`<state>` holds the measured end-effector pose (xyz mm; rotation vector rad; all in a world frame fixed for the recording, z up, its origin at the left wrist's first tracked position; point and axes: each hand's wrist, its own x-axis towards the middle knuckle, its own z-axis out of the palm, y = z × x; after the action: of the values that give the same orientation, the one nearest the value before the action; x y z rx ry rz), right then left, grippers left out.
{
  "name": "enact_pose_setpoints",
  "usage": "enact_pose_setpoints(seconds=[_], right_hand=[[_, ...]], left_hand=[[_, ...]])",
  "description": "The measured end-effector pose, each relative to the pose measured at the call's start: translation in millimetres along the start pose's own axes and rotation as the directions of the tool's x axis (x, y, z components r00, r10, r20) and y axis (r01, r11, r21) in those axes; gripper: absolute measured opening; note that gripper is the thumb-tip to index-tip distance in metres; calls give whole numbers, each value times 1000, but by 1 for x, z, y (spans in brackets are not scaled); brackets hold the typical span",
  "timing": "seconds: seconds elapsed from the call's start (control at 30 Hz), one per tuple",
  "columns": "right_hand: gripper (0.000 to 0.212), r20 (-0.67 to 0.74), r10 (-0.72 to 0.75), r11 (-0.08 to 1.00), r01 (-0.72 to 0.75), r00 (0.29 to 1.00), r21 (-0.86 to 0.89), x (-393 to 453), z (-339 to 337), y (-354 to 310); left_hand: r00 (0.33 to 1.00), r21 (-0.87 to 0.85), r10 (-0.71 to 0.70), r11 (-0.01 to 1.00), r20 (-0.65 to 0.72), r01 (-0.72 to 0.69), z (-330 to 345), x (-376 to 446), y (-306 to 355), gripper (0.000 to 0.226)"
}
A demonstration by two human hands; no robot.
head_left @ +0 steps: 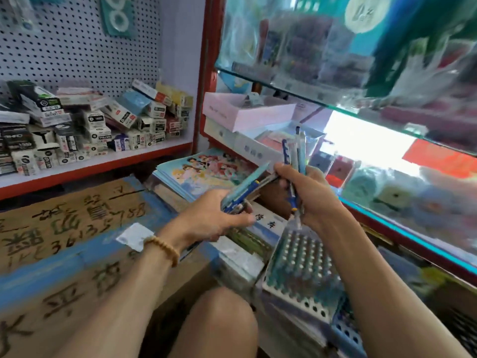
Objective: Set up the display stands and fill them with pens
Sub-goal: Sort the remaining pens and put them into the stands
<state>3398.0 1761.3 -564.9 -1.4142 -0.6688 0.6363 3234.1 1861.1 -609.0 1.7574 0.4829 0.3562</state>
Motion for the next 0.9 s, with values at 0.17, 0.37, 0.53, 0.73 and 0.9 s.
enact_pose_setpoints(seconds=[0.17,0.37,0.53,0.73,0.9], right_hand=[[44,-56,-86,996,87,995,11,-37,-69,-24],[52,-5,-73,981,71,997,-179,-91,-129,-18],[30,-27,-45,929,31,999,-369,-118,-155,-12],[33,-53,69,914,-84,996,-396,-141,-187,15],[27,-133,103,932,-142,986,-333,-155,-203,27]], left_hand=[[994,-59,100,993,-52,-103,46,19,30,28],[988,-456,134,876,-82,-156,116,47,63,29],[991,-536,117,841,57,-69,174,56,69,23],[984,-519,72,854,163,23,205,55,45,11],[987,-620,10,779,162,94,214,56,31,16]])
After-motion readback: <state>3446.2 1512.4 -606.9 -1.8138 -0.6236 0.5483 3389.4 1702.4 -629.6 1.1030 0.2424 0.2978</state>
